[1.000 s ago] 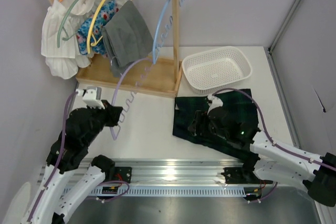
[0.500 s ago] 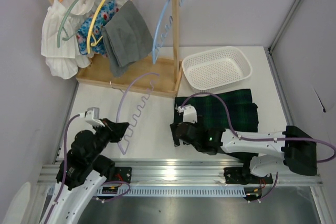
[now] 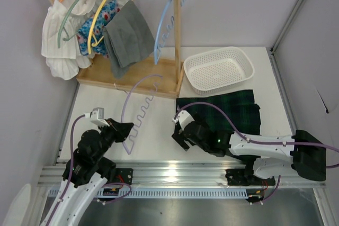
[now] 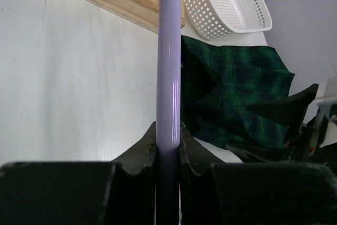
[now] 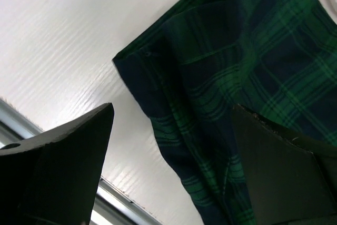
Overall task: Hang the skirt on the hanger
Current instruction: Place skirt on hanger
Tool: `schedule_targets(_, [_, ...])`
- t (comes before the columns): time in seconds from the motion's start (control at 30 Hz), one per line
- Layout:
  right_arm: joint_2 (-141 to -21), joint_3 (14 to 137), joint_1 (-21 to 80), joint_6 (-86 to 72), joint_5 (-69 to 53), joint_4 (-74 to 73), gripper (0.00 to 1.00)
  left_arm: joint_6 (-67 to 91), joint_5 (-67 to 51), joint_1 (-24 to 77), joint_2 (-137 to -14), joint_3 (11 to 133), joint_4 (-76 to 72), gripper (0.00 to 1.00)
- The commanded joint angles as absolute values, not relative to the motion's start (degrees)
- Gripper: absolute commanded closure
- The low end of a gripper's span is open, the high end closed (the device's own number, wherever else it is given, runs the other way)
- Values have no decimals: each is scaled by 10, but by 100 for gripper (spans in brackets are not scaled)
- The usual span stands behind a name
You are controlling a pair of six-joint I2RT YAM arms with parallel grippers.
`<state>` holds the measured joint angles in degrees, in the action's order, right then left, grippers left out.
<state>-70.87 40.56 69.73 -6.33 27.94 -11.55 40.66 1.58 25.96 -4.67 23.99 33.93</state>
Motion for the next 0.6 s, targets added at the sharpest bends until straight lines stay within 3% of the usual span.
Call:
schedule_targets(0.0, [-704,389,702,-2,220,-88,1,410,4,261,-53,241,282,100])
schedule_targets(0.2, [-743,392,700,15,171,-73,1,403,4,261,-59,243,280,100])
schedule_targets(0.4, [-822,409,696,34,213,-45,2,398,4,261,-61,243,275,100])
schedule_targets(0.53, [-858,424,684,49,237,-30,6,394,-12,261,-62,245,273,100])
schedule_targets(0.57, [-861,425,673,47,243,-27,11,394,-13,261,-62,245,272,100])
